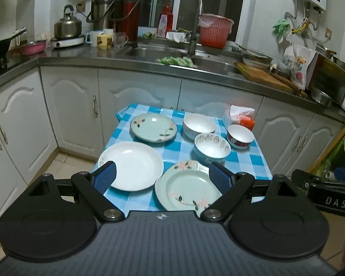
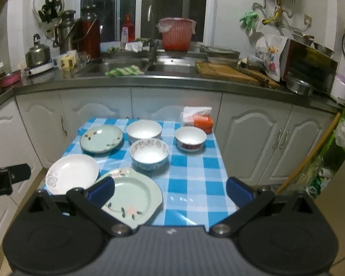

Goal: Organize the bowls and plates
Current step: 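Move the left gripper toward the rim of the large pale green flowered plate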

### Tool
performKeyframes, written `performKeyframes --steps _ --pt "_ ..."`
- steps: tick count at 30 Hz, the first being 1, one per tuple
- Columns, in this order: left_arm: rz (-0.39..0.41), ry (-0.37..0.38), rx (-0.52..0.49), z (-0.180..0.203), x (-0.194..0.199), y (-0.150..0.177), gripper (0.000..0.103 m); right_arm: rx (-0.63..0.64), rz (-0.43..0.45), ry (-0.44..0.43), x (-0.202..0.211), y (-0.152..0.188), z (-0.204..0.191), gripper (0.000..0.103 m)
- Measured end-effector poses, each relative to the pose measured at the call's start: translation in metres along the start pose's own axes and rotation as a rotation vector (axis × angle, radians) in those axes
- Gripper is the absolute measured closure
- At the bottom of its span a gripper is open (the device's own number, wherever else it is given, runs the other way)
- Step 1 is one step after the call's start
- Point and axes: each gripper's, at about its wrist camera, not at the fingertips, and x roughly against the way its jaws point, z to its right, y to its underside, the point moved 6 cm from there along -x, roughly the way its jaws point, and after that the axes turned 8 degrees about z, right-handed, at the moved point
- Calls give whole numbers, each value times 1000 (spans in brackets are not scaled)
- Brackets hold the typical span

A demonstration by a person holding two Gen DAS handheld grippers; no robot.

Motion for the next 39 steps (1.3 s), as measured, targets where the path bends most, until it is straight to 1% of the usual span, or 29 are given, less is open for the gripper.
performKeyframes --steps 4,8,20,24,39 --pt "44 -1 8 2 0 1 0 -16 42 12 -2 -1 0 0" --pt "48 -5 14 1 -1 5 0 -19 75 20 -5 1 -1 0" --pt "8 -6 15 -2 -4 17 0 -5 18 -1 -12 23 -5 1" --pt "1 -9 16 -3 -3 16 0 8 2 -3 -13 29 -7 1" --pt "-12 -14 22 -5 -5 25 0 41 -20 -8 -11 35 -12 0"
